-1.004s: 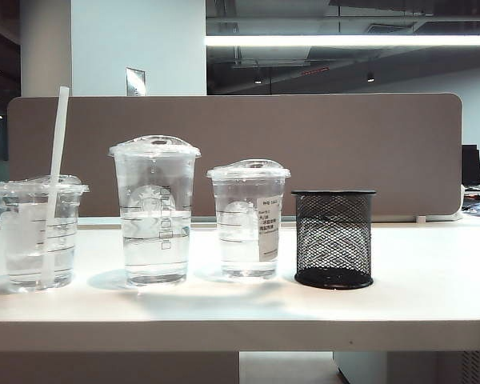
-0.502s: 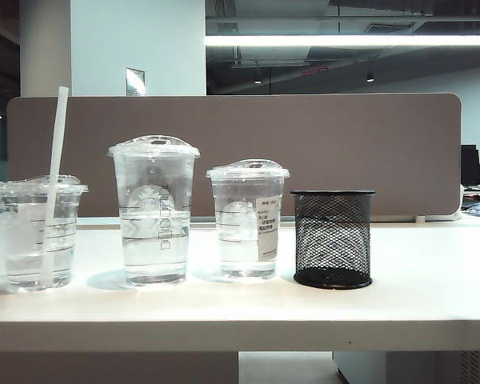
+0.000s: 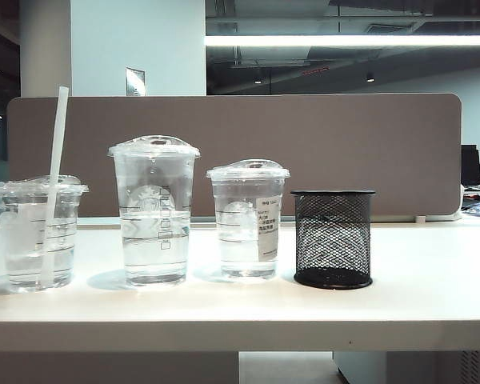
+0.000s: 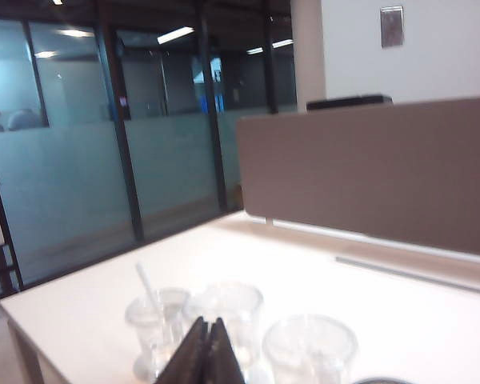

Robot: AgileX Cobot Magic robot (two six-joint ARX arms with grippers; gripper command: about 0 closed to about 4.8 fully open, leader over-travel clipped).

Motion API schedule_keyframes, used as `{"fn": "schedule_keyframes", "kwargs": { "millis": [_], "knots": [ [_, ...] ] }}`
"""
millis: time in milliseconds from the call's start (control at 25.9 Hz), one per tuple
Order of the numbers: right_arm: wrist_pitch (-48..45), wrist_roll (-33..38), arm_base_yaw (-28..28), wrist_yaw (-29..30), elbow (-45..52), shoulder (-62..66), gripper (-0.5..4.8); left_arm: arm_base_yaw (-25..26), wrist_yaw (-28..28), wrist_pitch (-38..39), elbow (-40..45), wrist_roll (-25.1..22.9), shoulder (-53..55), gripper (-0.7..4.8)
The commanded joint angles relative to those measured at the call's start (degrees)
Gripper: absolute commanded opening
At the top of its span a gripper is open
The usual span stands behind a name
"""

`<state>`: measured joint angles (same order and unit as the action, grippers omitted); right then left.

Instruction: Pick up the straw and insert it into the small coffee cup.

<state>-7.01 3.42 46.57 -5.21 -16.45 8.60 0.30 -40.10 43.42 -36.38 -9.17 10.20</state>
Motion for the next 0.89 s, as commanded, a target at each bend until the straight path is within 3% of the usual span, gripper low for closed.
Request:
{"fn": "schedule_keyframes", "kwargs": {
  "millis": [39,541,888],
  "knots": [
    [2.4,0.1,0.0,0.2,2.1,-3.8,-0.03,0.0,-0.5,-4.5,3.3,0.3,0.1,-0.05],
    [7.0,0.2,0.6,5.4,9.6,-8.6,-0.02,0.0,-1.3,-14.4,17.1,1.0,0.1,-0.05],
    [8.7,1.8,0.6,5.4,14.9,-8.6,-0.01,0.0,-1.0,-23.4,24.6,1.0,0.1,-0.05]
  ]
}}
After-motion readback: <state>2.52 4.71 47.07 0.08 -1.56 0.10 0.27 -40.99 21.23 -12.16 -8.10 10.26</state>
